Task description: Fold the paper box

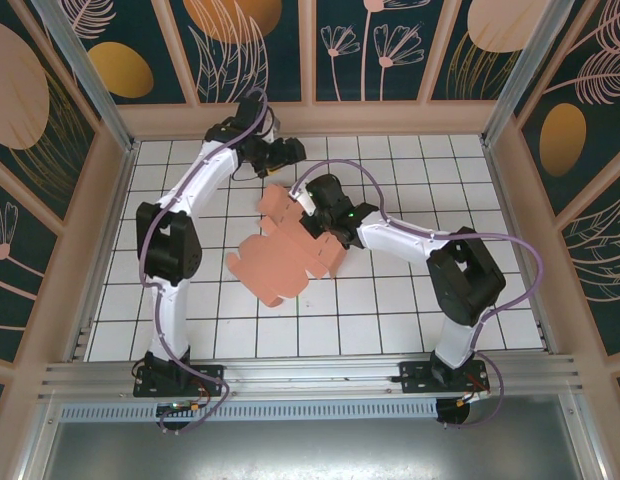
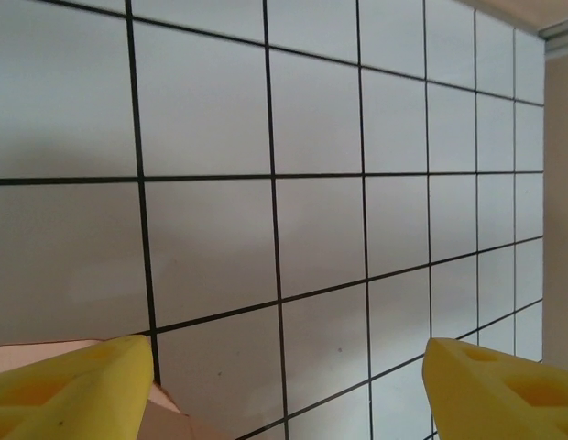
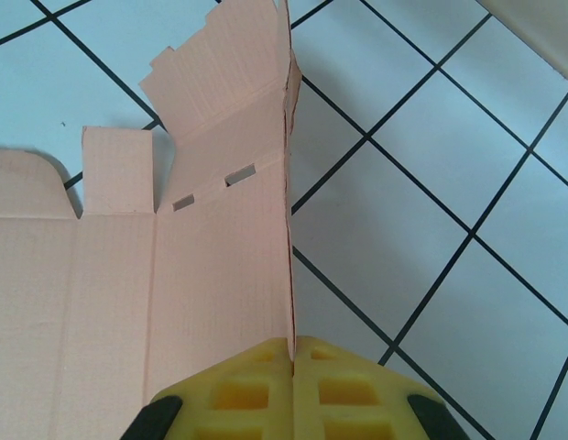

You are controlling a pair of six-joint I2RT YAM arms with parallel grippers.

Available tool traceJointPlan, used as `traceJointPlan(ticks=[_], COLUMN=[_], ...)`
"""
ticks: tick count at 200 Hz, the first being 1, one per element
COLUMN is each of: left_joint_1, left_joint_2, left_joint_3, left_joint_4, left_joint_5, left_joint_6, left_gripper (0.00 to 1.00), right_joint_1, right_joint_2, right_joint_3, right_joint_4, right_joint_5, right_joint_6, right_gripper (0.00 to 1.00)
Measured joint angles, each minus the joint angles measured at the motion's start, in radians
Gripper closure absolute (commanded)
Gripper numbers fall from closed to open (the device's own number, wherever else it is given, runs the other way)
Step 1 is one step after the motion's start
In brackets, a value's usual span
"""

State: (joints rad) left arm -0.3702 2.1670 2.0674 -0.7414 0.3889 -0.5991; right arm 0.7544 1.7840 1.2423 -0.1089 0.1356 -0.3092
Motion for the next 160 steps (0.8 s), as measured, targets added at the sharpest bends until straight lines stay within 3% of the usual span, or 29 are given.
traceJointPlan(ticks=[94, 160], left_joint_1=[-0.018, -0.018], left_joint_2=[0.024, -0.049], left_joint_3=[-0.010, -0.213], left_joint_4=[-0.128, -0.090], left_joint_5=[0.023, 0.062], left_joint_6=[0.031, -0.055], left_gripper=[0.27, 0.39], right_joint_1=[0.000, 0.000], right_joint_2=[0.018, 0.030], right_joint_3=[0.008, 0.021], right_joint_4=[-0.008, -0.011], right_joint_5=[0.024, 0.030], right_joint_6=[-0.027, -0.034], right_gripper=[1.00, 1.00])
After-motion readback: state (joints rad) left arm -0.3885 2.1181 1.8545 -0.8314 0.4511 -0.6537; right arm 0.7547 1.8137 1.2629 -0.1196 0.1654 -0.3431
